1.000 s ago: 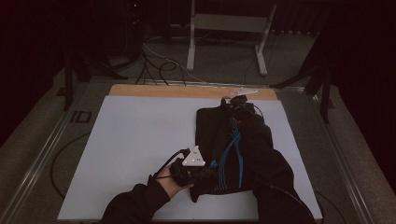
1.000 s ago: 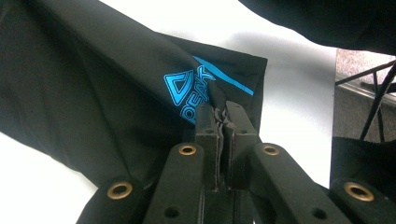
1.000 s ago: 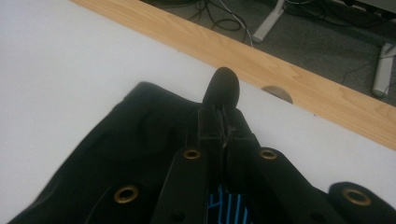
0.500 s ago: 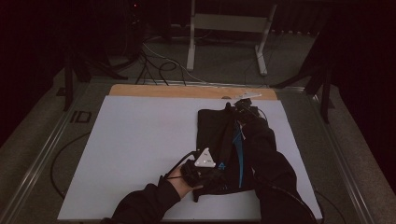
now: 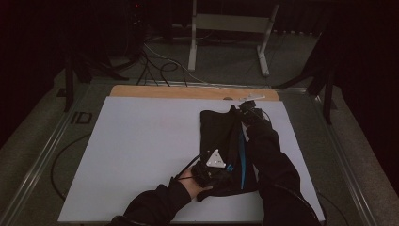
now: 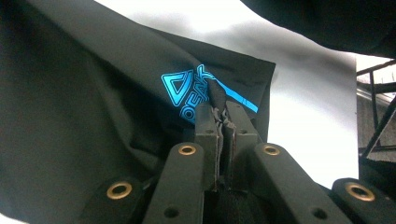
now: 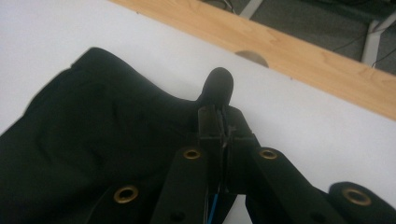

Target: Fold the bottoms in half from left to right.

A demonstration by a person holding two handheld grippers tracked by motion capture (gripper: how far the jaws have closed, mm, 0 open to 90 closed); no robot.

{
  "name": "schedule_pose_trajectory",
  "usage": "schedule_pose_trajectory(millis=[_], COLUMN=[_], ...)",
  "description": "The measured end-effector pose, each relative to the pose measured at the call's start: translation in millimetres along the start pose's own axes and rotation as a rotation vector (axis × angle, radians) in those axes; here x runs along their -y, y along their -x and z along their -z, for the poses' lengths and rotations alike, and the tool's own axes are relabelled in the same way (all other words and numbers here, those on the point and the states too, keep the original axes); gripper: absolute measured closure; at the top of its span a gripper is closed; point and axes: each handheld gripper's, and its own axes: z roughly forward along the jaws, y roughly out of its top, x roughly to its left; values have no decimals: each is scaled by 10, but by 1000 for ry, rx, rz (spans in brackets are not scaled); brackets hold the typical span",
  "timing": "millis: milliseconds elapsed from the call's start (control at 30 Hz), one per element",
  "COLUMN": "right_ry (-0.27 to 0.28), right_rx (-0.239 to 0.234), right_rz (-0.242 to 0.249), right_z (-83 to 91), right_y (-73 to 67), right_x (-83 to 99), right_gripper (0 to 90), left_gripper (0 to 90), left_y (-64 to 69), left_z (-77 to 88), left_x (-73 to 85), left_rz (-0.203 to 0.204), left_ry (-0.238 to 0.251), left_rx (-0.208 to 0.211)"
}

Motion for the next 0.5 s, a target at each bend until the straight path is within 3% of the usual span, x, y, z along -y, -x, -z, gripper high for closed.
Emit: schedule_pose_trajectory(millis=[67, 167, 267, 333, 500], right_ry=[-12, -37, -46, -42, -26], right_rx=[-2, 6, 14, 16, 29], right_rz=[-10, -35, -68, -82, -101], right_z=[-43, -103, -122, -108, -30], right_y=[9, 19, 51, 70, 97], right_x=[32, 87, 128, 142, 138], right_gripper=[875, 851, 832, 805, 634], left_gripper=[838, 719, 663, 600, 396], left_y=[-4, -6, -26, -35, 1], left_z=[-42, -65, -41, -24, 46], left_x=[12, 50, 82, 99, 132], left_rz=[-6, -20, -11, -5, -6], left_ry=[-16, -42, -48, -52, -47], left_rx=[2, -12, -27, -15, 18])
